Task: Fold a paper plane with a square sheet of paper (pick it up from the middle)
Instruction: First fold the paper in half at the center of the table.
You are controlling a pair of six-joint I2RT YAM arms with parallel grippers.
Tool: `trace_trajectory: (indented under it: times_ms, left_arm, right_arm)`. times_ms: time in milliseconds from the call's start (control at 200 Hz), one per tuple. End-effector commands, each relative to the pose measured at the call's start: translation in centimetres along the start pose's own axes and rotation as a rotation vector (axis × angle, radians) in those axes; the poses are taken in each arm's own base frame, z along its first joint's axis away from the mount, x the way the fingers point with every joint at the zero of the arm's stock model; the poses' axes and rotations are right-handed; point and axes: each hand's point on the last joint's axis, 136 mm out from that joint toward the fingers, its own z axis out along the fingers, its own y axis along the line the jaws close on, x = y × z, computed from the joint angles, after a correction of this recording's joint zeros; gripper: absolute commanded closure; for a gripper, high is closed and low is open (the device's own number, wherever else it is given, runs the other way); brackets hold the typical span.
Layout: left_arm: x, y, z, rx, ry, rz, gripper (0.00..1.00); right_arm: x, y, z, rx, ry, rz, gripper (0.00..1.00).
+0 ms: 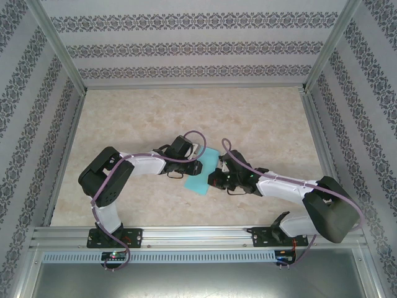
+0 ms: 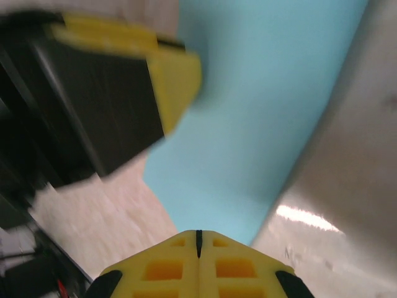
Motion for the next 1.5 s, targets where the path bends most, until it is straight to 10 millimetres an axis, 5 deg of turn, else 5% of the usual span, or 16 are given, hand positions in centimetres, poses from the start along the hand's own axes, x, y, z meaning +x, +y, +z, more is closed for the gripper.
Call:
trace_trajectory:
  times_ms: [0, 210, 515, 1044, 1269, 1494]
  left_arm:
    - [7.2, 4.4, 1.5, -0.174, 0.228, -0.012, 0.68]
    - [7.2, 4.4, 1.6, -0.177, 0.223, -0.005, 0.68]
    - [7.7, 5.2, 1.4, -0.218, 0.225, 0.026, 0.68]
    - [9.1, 7.5, 1.1, -0.332, 0.288, 0.168, 0.68]
    - [9.1, 7.5, 1.1, -0.337, 0.292, 0.183, 0.68]
    - [9.1, 7.3, 1.1, -0.336, 0.297, 0.197, 0.68]
  right_arm:
    - [-3.2, 0.6, -0.2, -0.011, -0.090, 0.025, 0.97]
    - [-5.8, 0.5, 1.5, -0.022, -0.095, 0.030, 0.97]
    - [-7.0, -2.5, 4.0, 0.037, -0.069, 0.038, 0.98]
    - [-8.2, -7.3, 2.7, 0.158, -0.140, 0.036, 0.98]
    - [-9.7, -6.7, 1.6, 0.139, -0.170, 0.024, 0.98]
    - [-9.7, -2.2, 1.0, 0.051, -0.168, -0.035, 0.98]
